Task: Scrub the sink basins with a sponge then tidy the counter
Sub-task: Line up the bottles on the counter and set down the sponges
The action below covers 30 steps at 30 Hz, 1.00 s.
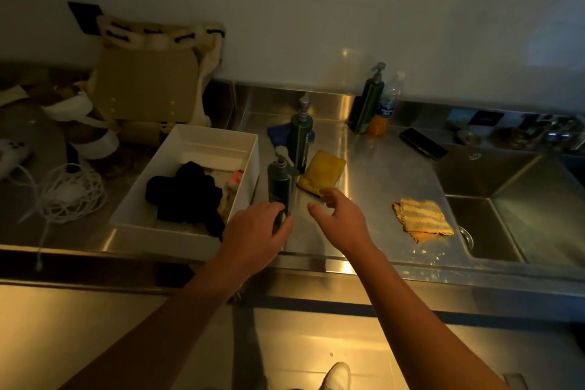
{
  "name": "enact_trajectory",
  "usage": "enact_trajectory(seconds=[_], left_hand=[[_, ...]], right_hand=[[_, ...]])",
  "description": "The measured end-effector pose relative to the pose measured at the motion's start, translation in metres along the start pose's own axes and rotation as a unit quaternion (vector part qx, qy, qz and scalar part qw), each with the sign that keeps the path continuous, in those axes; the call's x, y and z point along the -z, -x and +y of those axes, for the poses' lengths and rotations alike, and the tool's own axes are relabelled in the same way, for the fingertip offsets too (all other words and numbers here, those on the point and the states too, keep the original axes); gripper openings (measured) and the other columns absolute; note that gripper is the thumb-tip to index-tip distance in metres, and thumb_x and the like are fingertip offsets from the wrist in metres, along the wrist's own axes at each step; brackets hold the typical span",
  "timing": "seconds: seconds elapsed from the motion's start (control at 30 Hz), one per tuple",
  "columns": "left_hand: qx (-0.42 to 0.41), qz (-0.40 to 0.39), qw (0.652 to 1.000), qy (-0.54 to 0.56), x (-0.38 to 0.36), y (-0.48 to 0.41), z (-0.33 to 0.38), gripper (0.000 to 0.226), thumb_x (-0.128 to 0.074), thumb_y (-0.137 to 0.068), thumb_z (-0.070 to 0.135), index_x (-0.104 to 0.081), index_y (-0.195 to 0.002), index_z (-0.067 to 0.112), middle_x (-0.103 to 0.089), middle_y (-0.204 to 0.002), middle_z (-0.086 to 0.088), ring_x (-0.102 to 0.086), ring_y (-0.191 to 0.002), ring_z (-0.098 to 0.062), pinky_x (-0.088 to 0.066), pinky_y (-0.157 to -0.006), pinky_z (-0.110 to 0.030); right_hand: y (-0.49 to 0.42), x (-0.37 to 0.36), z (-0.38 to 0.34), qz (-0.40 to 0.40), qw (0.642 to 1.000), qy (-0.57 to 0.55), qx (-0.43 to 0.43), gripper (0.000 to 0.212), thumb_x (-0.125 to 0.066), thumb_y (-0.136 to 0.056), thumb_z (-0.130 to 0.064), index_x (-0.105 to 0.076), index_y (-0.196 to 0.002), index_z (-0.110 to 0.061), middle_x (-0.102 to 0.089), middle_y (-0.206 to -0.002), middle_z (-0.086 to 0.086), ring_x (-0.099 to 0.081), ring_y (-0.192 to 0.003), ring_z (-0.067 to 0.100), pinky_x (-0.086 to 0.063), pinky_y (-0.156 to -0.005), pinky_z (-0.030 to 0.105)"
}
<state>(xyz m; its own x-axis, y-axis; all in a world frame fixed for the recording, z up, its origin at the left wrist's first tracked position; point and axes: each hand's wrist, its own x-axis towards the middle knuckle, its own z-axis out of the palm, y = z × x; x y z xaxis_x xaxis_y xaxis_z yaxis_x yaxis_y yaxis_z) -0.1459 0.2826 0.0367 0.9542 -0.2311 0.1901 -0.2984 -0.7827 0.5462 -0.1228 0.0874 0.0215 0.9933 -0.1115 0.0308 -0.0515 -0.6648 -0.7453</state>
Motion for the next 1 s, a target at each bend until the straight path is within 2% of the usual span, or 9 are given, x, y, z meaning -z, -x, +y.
enact_trajectory(seconds=[0.2,0.4,0.5,0.63,0.7,0.77,0.87,1.0], left_hand=[[0.028,-0.006,1.000,-0.004,-0.024,0.007,-0.010,0.033,-0.041,-0.096,0.053,-0.062,-0.107,0.030,-0.062,-0.088,0.012,-0.057,-0.079,-0.004,-0.050,-0.073,-0.028],[0.041,-0.026,0.999,-0.012,-0.034,0.007,-0.019,0.031,-0.042,-0.098,0.051,-0.062,-0.110,0.030,-0.063,-0.093,0.013,-0.056,-0.083,-0.004,-0.044,-0.074,-0.021],[0.049,-0.028,0.998,-0.005,-0.037,0.009,-0.020,0.038,-0.037,-0.096,0.055,-0.063,-0.106,0.029,-0.064,-0.093,0.012,-0.058,-0.083,-0.004,-0.049,-0.077,-0.027],[0.055,0.002,0.998,-0.035,-0.036,0.010,-0.019,0.031,-0.048,-0.098,0.046,-0.066,-0.109,0.025,-0.068,-0.097,0.008,-0.062,-0.086,-0.011,-0.049,-0.075,-0.028],[0.060,0.022,0.997,-0.039,-0.035,0.010,-0.017,0.024,-0.055,-0.097,0.042,-0.067,-0.107,0.024,-0.068,-0.093,0.007,-0.060,-0.081,-0.010,-0.043,-0.070,-0.022],[0.054,0.035,0.997,-0.035,-0.033,0.012,-0.015,0.021,-0.059,-0.096,0.038,-0.068,-0.106,0.022,-0.069,-0.091,0.005,-0.061,-0.078,-0.010,-0.043,-0.068,-0.022],[0.058,0.020,0.997,-0.038,-0.027,0.007,-0.013,0.028,-0.053,-0.097,0.042,-0.067,-0.109,0.021,-0.069,-0.095,0.003,-0.062,-0.083,-0.014,-0.048,-0.073,-0.032],[0.078,0.005,0.993,-0.093,-0.021,-0.002,-0.007,0.037,-0.042,-0.099,0.049,-0.065,-0.106,0.021,-0.067,-0.095,0.003,-0.063,-0.085,-0.015,-0.042,-0.073,-0.030]], right_hand=[[-0.008,-0.009,0.002,-0.020,1.000,0.004,-0.002,0.050,-0.060,-0.093,-0.050,-0.052,-0.136,-0.024,-0.062,-0.128,-0.003,-0.052,-0.101,0.003,-0.042,-0.081,0.023],[-0.023,-0.026,0.003,-0.052,0.998,-0.020,0.002,0.056,-0.064,-0.090,-0.050,-0.052,-0.136,-0.022,-0.062,-0.127,-0.002,-0.055,-0.104,0.007,-0.047,-0.083,0.026],[-0.034,-0.038,0.002,-0.064,0.996,-0.054,-0.001,0.063,-0.070,-0.086,-0.048,-0.050,-0.139,-0.021,-0.060,-0.132,-0.001,-0.057,-0.113,0.012,-0.050,-0.088,0.030],[-0.050,-0.052,-0.007,-0.081,0.992,-0.094,-0.006,0.067,-0.077,-0.082,-0.039,-0.048,-0.139,-0.020,-0.058,-0.134,0.001,-0.056,-0.119,0.017,-0.052,-0.097,0.039],[-0.057,-0.057,-0.011,-0.097,0.988,-0.124,-0.009,0.068,-0.080,-0.080,-0.033,-0.048,-0.139,-0.019,-0.057,-0.136,0.001,-0.054,-0.119,0.013,-0.049,-0.099,0.036],[-0.064,-0.061,-0.014,-0.114,0.984,-0.138,-0.011,0.073,-0.082,-0.078,-0.029,-0.046,-0.140,-0.019,-0.055,-0.139,0.001,-0.051,-0.121,0.012,-0.045,-0.097,0.031],[-0.075,-0.067,-0.014,-0.126,0.982,-0.142,-0.011,0.075,-0.084,-0.075,-0.029,-0.046,-0.139,-0.021,-0.055,-0.140,0.002,-0.051,-0.128,0.019,-0.046,-0.099,0.035],[-0.086,-0.072,-0.014,-0.121,0.983,-0.139,-0.015,0.067,-0.083,-0.076,-0.026,-0.050,-0.134,-0.022,-0.057,-0.137,0.001,-0.054,-0.127,0.020,-0.049,-0.102,0.040]])
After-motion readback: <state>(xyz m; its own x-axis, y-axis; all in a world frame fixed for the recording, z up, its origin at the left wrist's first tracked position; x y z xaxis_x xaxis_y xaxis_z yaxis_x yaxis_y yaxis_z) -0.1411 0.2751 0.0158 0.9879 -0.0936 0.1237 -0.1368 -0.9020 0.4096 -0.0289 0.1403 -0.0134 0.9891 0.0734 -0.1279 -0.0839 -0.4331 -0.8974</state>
